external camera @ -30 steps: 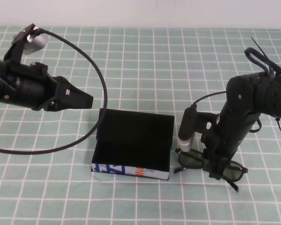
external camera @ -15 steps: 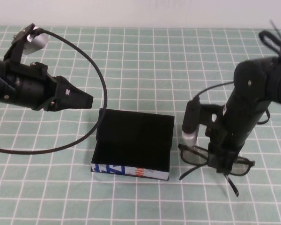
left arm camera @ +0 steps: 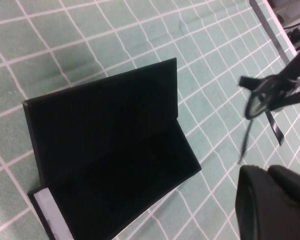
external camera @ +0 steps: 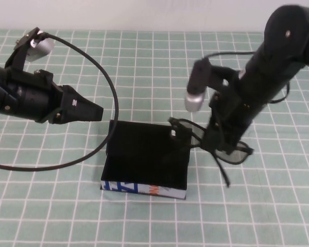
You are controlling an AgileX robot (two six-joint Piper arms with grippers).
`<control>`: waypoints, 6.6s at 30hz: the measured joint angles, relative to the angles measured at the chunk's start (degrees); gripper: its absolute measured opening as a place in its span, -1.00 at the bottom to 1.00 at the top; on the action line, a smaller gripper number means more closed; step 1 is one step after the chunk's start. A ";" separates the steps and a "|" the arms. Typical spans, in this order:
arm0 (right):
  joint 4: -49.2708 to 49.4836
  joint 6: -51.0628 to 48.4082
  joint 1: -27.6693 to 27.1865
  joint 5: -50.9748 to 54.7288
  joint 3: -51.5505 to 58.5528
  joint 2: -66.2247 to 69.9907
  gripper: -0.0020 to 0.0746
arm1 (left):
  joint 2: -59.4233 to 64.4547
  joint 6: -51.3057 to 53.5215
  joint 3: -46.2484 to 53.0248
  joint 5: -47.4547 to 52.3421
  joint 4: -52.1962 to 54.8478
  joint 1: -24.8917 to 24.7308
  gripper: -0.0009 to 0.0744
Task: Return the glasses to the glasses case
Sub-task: Place the glasses in the glasses case, then close the glasses case
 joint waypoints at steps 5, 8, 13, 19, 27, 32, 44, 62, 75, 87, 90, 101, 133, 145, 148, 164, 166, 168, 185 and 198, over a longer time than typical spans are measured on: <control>2.85 -0.42 2.18 0.28 -4.01 2.36 -0.72 | 0.00 0.00 0.00 0.12 0.00 0.00 -0.99; 2.85 -0.32 4.61 0.38 -7.37 5.68 -0.72 | 0.00 0.00 0.00 0.24 0.00 0.00 -0.99; 1.54 1.06 8.49 0.41 -13.99 11.73 -0.72 | 0.00 0.10 0.00 0.35 0.00 0.00 -0.99; 0.27 3.63 9.72 0.41 -20.29 17.15 -0.72 | 0.00 0.22 0.00 0.35 0.00 0.00 -0.99; -0.95 3.86 9.72 0.41 -20.98 20.07 -0.72 | 0.00 0.22 0.00 0.35 0.00 0.00 -0.99; -0.40 3.86 9.72 0.41 -21.07 20.07 -0.67 | 0.00 0.22 0.00 0.35 0.00 0.00 -0.99; 1.03 3.96 9.72 0.41 -21.19 20.07 -0.13 | 0.00 0.33 0.00 0.87 0.00 0.00 -0.99; -0.41 1.73 10.29 0.41 -14.45 9.23 -0.32 | 0.00 0.33 0.00 1.53 0.00 0.00 -0.99; -16.49 8.95 8.43 0.40 -3.44 7.87 -0.96 | 0.00 0.33 0.00 2.34 0.00 0.00 -0.99; -4.45 4.80 6.14 0.40 -3.31 12.14 -0.98 | 0.00 0.43 0.00 2.34 0.00 0.00 -0.99; -4.34 4.80 6.14 0.18 -3.31 13.60 -0.98 | 0.00 0.80 0.00 2.34 0.00 0.00 -0.99; -2.49 4.53 6.14 -0.16 -4.27 14.31 -0.98 | 0.00 1.93 0.00 2.34 0.00 0.00 -0.99; 19.85 14.16 -2.65 -19.19 -14.95 22.65 -0.98 | 1.34 1.09 18.20 -30.50 15.64 -24.75 -0.99; 23.83 5.08 -2.55 -13.51 -15.03 23.99 -0.98 | 7.36 3.25 18.20 -36.45 11.23 -24.75 -0.99; 23.86 2.41 -2.55 -10.26 -15.03 23.99 -0.98 | 7.49 4.83 18.20 -38.59 8.83 -24.75 -0.99; 30.11 -2.73 -0.72 -0.78 -19.70 23.88 -0.98 | 7.49 7.70 18.20 -38.93 4.78 -24.75 -0.99; 29.62 -2.54 0.46 -0.78 -19.68 23.88 -0.98 | 7.49 7.79 18.20 -38.81 4.78 -24.75 -0.99; 27.85 -1.59 2.03 -0.78 -19.56 23.88 -0.98 | 7.49 7.79 18.20 -38.67 4.78 -24.75 -0.99; 18.50 12.92 9.15 0.91 -19.64 27.92 -0.98 | 7.57 7.93 18.20 -34.53 4.70 -24.85 -0.99; 9.87 16.21 9.61 1.06 -24.63 25.43 -0.98 | -2.51 7.93 18.20 -31.08 6.38 -24.85 -0.99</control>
